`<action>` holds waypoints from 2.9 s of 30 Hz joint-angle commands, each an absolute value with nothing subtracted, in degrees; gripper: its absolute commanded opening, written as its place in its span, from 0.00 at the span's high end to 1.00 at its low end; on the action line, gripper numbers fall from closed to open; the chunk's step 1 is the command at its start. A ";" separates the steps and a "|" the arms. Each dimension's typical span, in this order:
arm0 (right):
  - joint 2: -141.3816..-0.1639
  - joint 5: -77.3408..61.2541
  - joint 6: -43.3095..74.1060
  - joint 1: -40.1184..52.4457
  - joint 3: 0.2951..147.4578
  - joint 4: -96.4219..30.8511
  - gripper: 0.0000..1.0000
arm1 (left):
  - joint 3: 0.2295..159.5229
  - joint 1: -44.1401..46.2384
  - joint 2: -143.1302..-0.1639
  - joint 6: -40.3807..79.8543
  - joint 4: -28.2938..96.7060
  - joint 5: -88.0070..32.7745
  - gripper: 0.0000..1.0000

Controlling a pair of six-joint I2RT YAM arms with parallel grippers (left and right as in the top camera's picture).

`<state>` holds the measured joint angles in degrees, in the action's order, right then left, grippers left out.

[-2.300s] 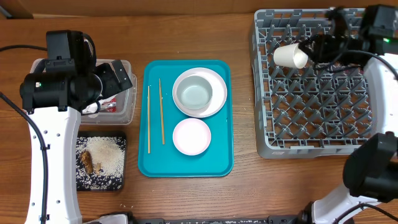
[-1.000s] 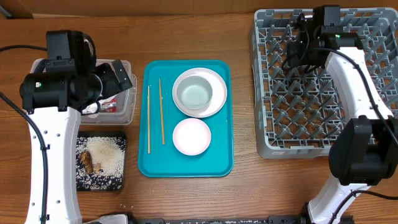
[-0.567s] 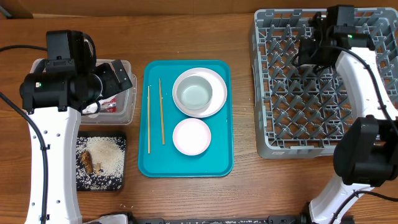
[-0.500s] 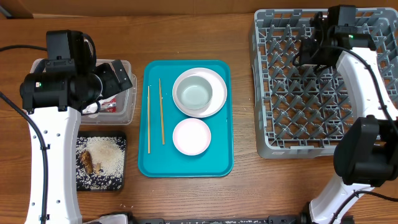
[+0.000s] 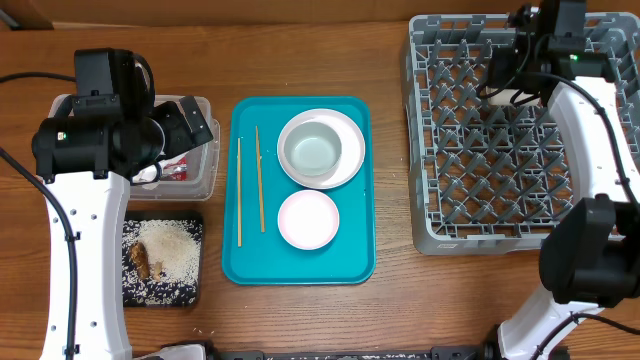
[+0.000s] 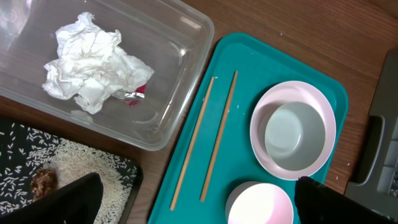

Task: Sort waste into correct bins and load items into the dishwasher
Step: 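Position the cup between the rack tines with the right gripper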

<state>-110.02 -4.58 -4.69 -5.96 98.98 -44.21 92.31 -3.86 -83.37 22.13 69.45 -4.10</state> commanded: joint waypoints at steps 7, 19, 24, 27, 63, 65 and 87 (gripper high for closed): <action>-107.42 -1.67 -3.53 -10.24 100.66 -43.68 0.96 | 93.14 -3.95 -83.24 22.50 69.43 -4.08 0.00; -107.55 -10.20 -2.94 -14.81 98.63 -43.24 0.96 | 93.14 -3.95 -83.24 22.50 69.41 -4.08 0.00; -109.56 -10.11 -2.92 -14.83 98.63 -44.42 0.96 | 93.14 -3.95 -83.24 22.50 69.41 -4.08 0.00; -111.28 -9.93 -2.92 -14.87 98.63 -44.64 0.96 | 93.14 -3.95 -83.24 22.50 69.41 -4.08 0.00; -112.92 -6.70 2.55 -21.41 98.63 -49.32 0.96 | 93.14 -3.95 -83.24 22.50 69.41 -4.08 0.00; -113.10 -6.74 2.87 -21.52 98.63 -49.41 0.96 | 93.14 -3.95 -83.24 22.50 69.41 -4.08 0.00; -116.68 -15.07 2.85 -21.96 101.21 -41.80 0.96 | 93.14 -3.95 -83.24 22.50 69.43 -4.05 0.00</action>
